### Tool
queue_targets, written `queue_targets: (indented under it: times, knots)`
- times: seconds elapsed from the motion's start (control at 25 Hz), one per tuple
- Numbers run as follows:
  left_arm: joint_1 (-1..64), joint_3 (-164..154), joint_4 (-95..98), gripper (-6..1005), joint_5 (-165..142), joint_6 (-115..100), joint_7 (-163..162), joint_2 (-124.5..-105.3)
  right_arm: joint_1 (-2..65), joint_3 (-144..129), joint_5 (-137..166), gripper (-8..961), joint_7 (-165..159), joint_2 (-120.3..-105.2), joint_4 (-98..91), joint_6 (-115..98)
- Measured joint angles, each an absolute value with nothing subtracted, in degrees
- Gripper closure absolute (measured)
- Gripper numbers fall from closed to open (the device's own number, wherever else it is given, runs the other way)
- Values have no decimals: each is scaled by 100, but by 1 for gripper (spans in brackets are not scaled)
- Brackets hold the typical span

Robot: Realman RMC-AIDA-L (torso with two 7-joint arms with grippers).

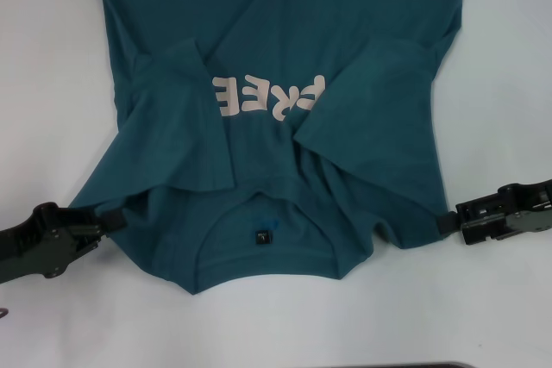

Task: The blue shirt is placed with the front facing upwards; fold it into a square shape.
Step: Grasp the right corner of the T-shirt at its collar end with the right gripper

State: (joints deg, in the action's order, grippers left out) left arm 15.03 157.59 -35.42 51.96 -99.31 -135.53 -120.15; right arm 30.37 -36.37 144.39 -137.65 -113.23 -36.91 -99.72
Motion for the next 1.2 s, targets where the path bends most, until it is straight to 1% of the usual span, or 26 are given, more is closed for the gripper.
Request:
queue_targets:
  times: [0.68,1.2]
  knots:
    - [1503,15759,-3533,987,5178,-9900,-13553,-12024,3185,-3855,14445,146,-13976,-11363,-3568,-9716]
    - [1511,15759,-3533,987,5177,-9896,-13561,-12029,3318,-3885,14411,146,-13951,-11502,-3556,-9631]
